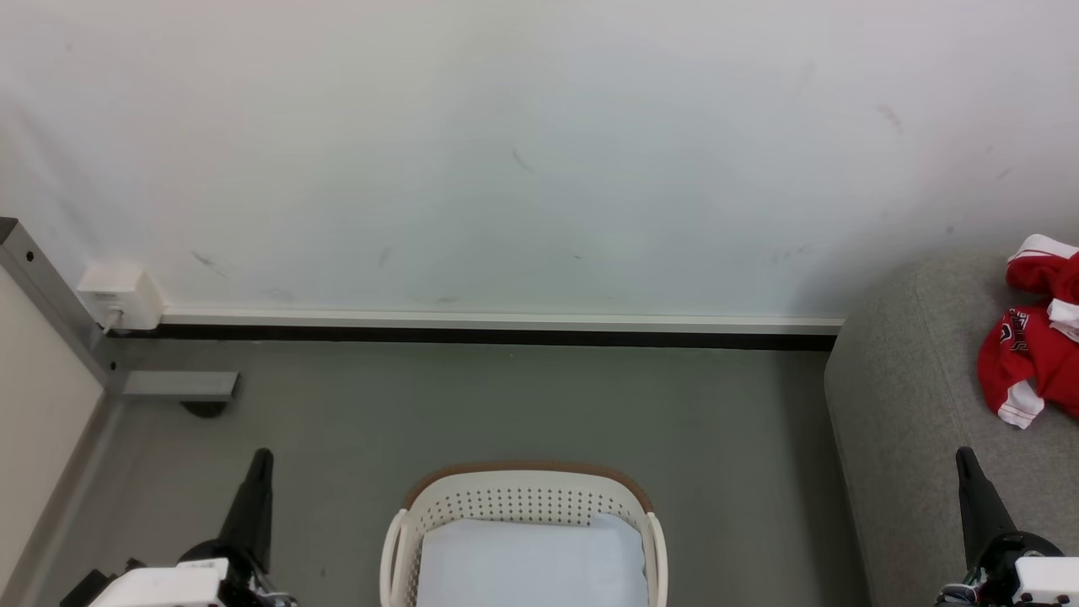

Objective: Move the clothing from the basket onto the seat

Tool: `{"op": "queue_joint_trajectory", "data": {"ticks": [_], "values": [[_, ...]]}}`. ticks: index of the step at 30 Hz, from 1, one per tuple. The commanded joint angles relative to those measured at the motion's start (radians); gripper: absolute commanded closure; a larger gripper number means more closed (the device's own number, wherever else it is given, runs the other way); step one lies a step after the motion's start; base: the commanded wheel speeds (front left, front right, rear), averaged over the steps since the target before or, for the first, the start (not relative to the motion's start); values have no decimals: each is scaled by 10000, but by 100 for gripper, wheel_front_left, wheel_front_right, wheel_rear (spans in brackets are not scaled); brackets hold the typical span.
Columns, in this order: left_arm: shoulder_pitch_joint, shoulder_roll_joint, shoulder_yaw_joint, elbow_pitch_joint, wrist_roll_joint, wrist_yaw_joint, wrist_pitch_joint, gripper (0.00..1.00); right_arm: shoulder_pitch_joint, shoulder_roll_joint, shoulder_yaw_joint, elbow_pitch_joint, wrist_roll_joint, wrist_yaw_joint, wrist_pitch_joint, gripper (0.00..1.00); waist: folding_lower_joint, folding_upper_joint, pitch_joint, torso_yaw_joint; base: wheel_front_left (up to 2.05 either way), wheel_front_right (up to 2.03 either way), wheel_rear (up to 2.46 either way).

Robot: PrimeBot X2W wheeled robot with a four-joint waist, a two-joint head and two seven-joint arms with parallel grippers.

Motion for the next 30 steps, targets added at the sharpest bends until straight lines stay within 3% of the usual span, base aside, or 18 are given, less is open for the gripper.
{"op": "queue_joint_trajectory", "data": {"ticks": [1, 30], "values": [[-77, 22, 27, -30, -131, -25, 37, 100, -134, -74, -35, 30, 19, -21, 32, 100, 0, 0, 0, 0, 0, 0, 0], [-75, 22, 25, -32, -133, -25, 35, 100, -134, -75, -33, 30, 20, -21, 30, 100, 0, 0, 0, 0, 0, 0, 0]]}}
